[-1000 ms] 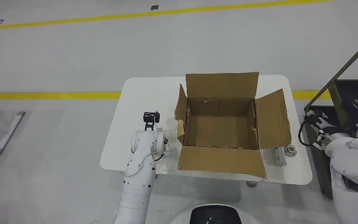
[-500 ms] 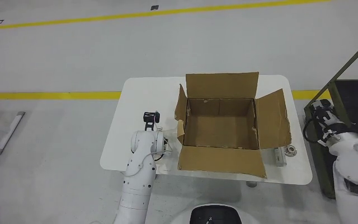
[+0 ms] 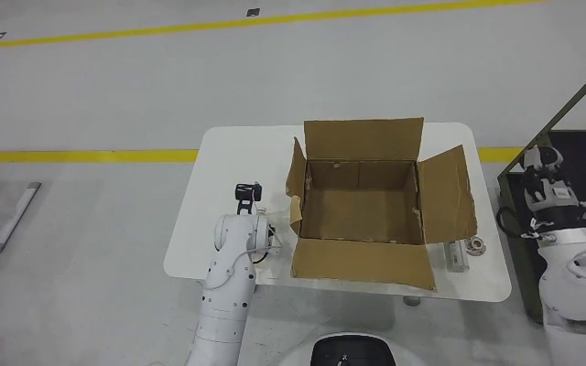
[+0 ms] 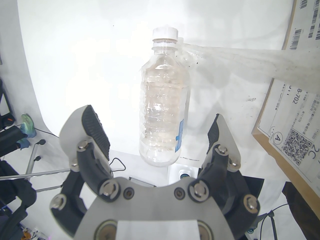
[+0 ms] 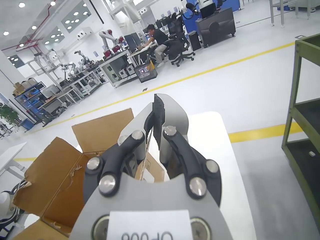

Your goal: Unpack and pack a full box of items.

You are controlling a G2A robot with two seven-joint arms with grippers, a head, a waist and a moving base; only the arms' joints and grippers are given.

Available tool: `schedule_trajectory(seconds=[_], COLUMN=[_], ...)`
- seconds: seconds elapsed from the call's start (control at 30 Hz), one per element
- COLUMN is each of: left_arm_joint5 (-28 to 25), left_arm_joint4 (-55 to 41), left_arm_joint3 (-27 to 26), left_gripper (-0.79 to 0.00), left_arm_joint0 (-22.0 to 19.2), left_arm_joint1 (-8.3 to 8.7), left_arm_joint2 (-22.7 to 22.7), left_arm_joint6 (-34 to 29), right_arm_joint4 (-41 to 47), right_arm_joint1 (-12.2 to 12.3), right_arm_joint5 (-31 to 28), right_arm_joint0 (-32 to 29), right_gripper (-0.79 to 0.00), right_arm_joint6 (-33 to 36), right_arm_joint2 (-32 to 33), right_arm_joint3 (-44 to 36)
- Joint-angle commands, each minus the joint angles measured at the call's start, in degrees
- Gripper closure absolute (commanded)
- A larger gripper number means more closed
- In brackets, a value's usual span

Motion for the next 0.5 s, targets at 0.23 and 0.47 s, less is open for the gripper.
schedule_trajectory(seconds=[0.23, 0.47], left_arm_joint5=[-0.62, 0.66], left_arm_joint4=[-0.17, -0.08], left_arm_joint3=[2.16, 6.59], left_gripper=[-0.785, -0.785], left_arm_joint0=[0.45, -0.8], left_arm_joint1=[0.19, 0.14], left_arm_joint2=[-0.51, -0.45], left_arm_joint6=[-0.93, 1.88], right_arm_joint4=[-1.01, -0.21], right_arm_joint1=[0.15, 0.31], right_arm_joint5=[1.93, 1.38], right_arm_joint0=[0.84, 0.71], right_gripper=[0.0, 0.0], right_arm_joint6=[1.04, 1.36], right_arm_joint2=[-1.74, -2.15], right_arm_joint3=[0.32, 0.22])
